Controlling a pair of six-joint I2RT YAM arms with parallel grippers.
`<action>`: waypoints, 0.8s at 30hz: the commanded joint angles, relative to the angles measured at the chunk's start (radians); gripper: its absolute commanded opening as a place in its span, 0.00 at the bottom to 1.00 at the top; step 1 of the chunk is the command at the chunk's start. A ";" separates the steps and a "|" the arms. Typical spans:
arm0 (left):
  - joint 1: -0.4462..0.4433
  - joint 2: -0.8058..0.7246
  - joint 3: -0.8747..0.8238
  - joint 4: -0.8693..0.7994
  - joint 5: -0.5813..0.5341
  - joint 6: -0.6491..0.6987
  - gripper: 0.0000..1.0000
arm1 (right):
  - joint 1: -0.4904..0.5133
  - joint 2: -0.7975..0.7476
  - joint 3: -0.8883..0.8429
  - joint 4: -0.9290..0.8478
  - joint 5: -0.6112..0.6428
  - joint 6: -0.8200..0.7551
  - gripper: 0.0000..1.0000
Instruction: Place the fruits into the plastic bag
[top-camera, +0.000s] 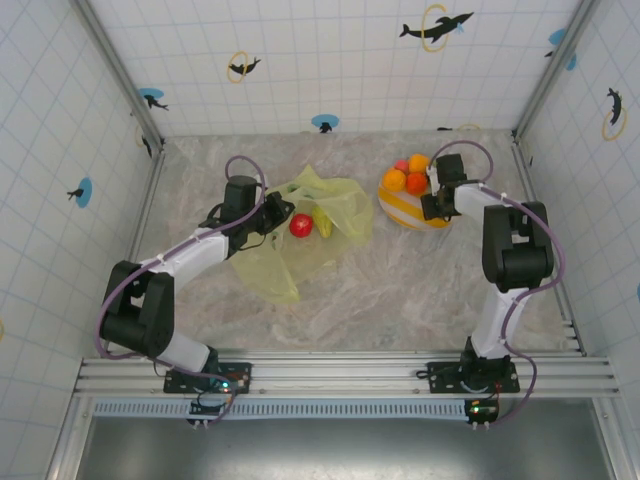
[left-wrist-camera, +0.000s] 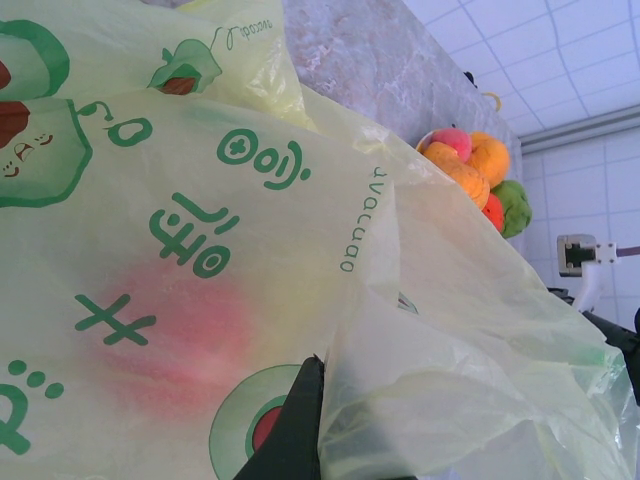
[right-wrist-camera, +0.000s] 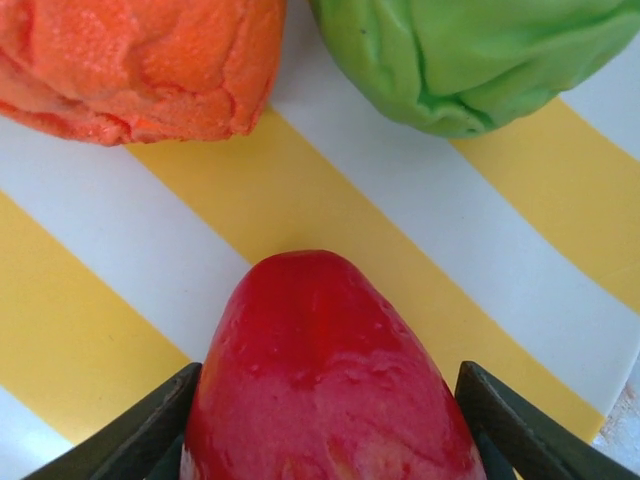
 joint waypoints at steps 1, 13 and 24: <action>0.005 -0.015 0.028 -0.011 0.009 0.007 0.00 | -0.003 -0.042 0.019 -0.010 -0.020 0.010 0.60; 0.006 -0.022 0.027 -0.009 0.009 0.002 0.00 | 0.067 -0.554 -0.373 0.186 -0.250 0.163 0.52; 0.007 -0.023 0.023 -0.002 0.021 -0.008 0.00 | 0.489 -0.886 -0.574 0.344 -0.276 0.170 0.52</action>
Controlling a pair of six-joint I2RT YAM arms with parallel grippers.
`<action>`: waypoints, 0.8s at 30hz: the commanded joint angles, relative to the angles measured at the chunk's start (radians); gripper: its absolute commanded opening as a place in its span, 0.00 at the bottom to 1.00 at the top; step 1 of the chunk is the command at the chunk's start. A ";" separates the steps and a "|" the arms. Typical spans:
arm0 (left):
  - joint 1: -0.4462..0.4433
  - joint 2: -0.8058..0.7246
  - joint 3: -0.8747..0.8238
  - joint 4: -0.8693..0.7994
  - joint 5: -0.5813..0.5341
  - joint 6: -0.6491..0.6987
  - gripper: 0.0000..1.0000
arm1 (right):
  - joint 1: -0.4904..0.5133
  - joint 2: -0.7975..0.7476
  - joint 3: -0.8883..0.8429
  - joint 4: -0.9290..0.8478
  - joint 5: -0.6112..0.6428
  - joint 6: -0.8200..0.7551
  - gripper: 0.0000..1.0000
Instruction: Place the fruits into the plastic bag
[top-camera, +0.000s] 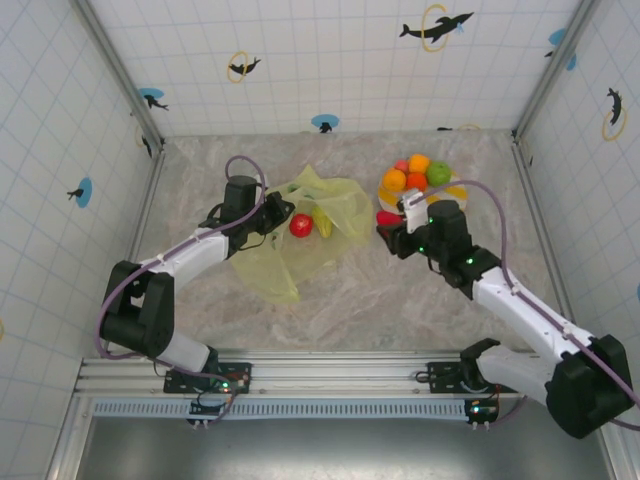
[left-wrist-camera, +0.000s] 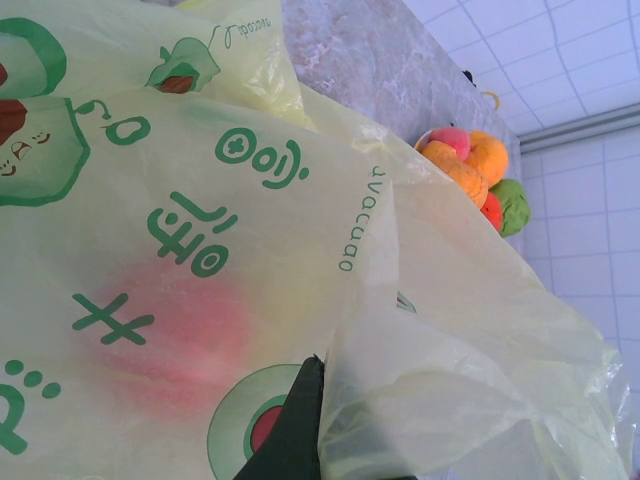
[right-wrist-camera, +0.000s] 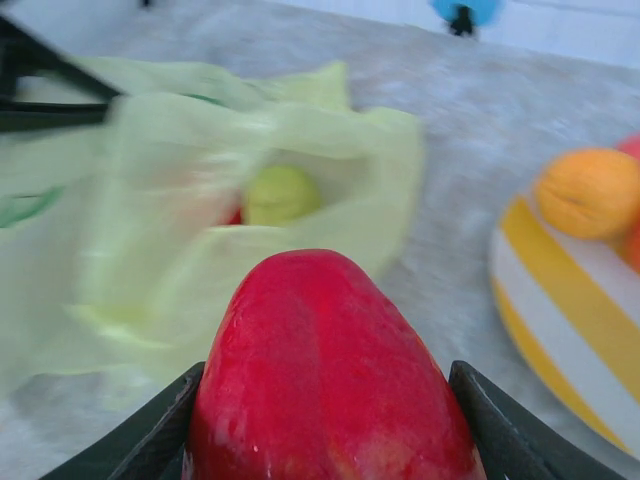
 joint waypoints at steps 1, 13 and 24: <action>0.008 -0.024 0.022 -0.003 0.016 -0.007 0.00 | 0.116 0.005 -0.014 0.098 0.011 -0.016 0.51; 0.007 -0.044 0.027 0.000 0.029 -0.009 0.00 | 0.379 0.354 0.122 0.264 0.161 -0.107 0.51; 0.006 -0.056 0.025 0.013 0.057 -0.032 0.00 | 0.388 0.702 0.238 0.499 0.194 0.029 0.50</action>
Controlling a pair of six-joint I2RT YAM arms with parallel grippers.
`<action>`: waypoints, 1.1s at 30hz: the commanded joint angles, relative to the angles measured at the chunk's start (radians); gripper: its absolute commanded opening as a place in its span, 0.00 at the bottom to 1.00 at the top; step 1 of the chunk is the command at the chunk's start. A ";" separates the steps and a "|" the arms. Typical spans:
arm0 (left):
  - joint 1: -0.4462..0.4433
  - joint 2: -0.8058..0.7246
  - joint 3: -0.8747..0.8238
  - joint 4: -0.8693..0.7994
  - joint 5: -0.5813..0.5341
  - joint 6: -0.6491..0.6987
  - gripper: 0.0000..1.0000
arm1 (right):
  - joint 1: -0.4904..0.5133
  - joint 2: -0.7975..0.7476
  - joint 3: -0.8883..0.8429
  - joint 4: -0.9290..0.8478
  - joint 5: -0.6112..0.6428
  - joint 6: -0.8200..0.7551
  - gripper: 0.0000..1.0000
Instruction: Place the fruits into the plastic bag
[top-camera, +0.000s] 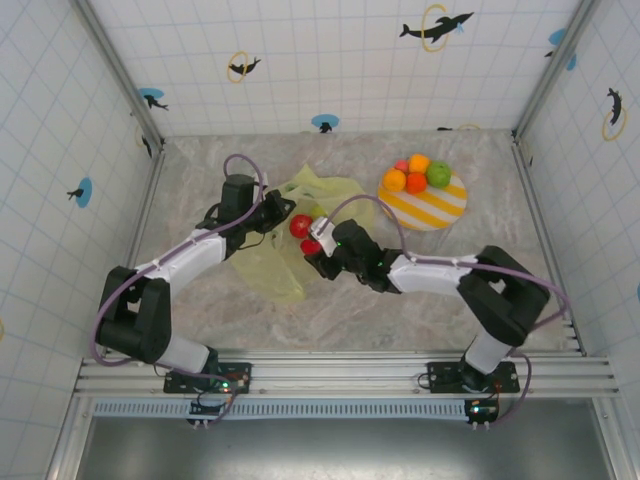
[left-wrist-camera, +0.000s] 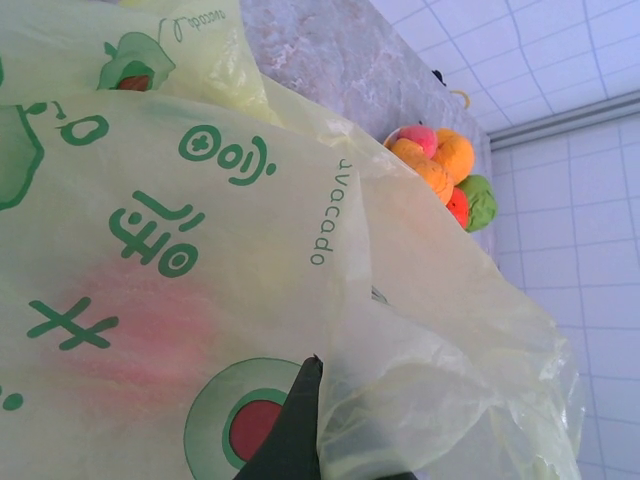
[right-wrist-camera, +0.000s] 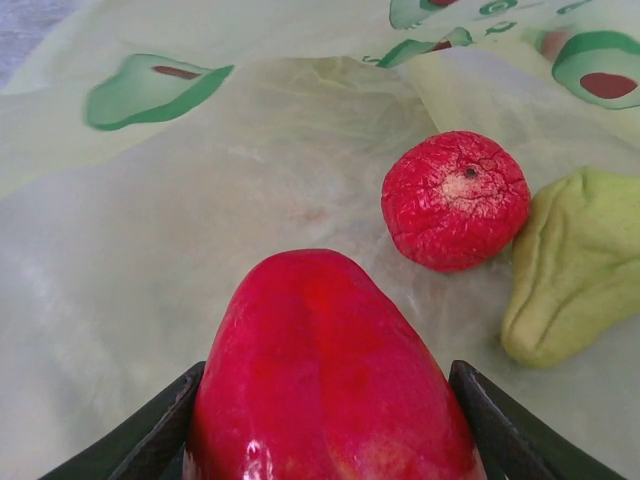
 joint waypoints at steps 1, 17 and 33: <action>0.007 -0.019 0.024 0.013 0.024 -0.016 0.00 | 0.006 0.070 0.057 0.151 0.023 0.075 0.50; 0.007 -0.019 0.021 0.018 0.027 -0.021 0.00 | 0.007 0.337 0.163 0.444 0.043 0.373 0.54; 0.007 -0.023 0.021 0.018 0.027 -0.019 0.00 | -0.003 0.371 0.195 0.460 0.010 0.466 0.75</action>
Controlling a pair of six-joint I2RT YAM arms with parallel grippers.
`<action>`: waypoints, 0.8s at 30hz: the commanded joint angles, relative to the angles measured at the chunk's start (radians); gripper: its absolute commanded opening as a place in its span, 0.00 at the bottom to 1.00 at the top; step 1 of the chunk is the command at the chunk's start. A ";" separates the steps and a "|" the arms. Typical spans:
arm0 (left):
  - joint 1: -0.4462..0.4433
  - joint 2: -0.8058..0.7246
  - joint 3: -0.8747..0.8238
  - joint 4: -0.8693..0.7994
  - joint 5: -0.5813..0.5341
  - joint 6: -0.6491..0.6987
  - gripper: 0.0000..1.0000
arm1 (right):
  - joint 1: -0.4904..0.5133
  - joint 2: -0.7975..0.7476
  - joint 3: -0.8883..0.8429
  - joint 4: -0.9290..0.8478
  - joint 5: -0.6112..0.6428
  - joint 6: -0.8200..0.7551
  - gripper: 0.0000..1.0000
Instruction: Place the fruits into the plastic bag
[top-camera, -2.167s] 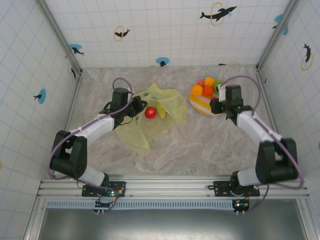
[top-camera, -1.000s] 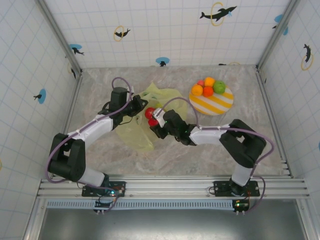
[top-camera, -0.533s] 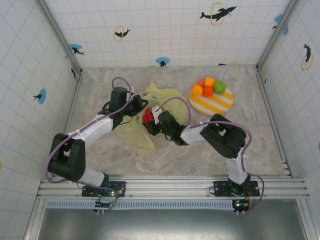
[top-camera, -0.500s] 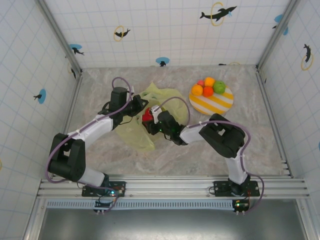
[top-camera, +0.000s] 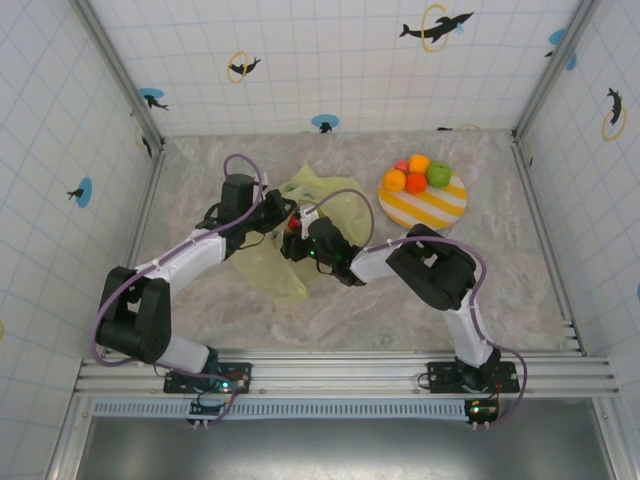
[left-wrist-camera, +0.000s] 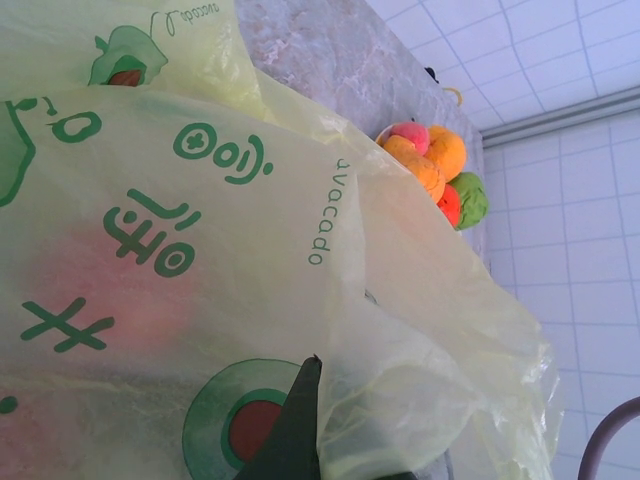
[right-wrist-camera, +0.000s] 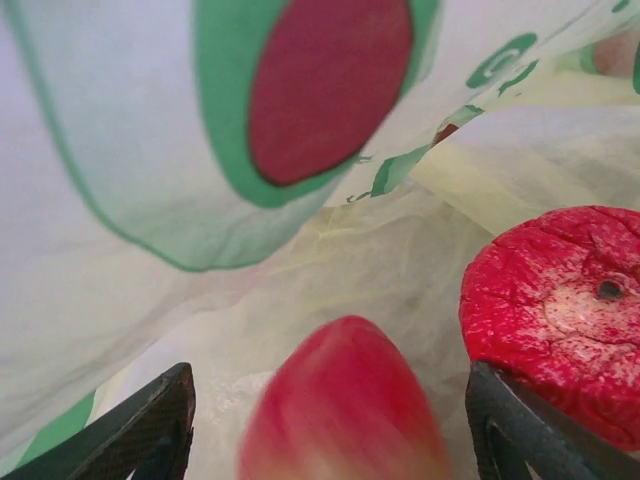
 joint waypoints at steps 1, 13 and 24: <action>0.006 -0.022 0.021 0.011 0.012 -0.011 0.00 | -0.007 -0.030 -0.021 0.037 -0.010 0.012 0.76; 0.006 -0.024 0.021 0.011 0.012 -0.011 0.00 | -0.025 -0.216 -0.200 -0.019 -0.093 -0.064 0.70; 0.006 -0.022 0.019 0.011 0.006 -0.011 0.00 | -0.025 -0.483 -0.391 -0.300 -0.131 -0.224 0.65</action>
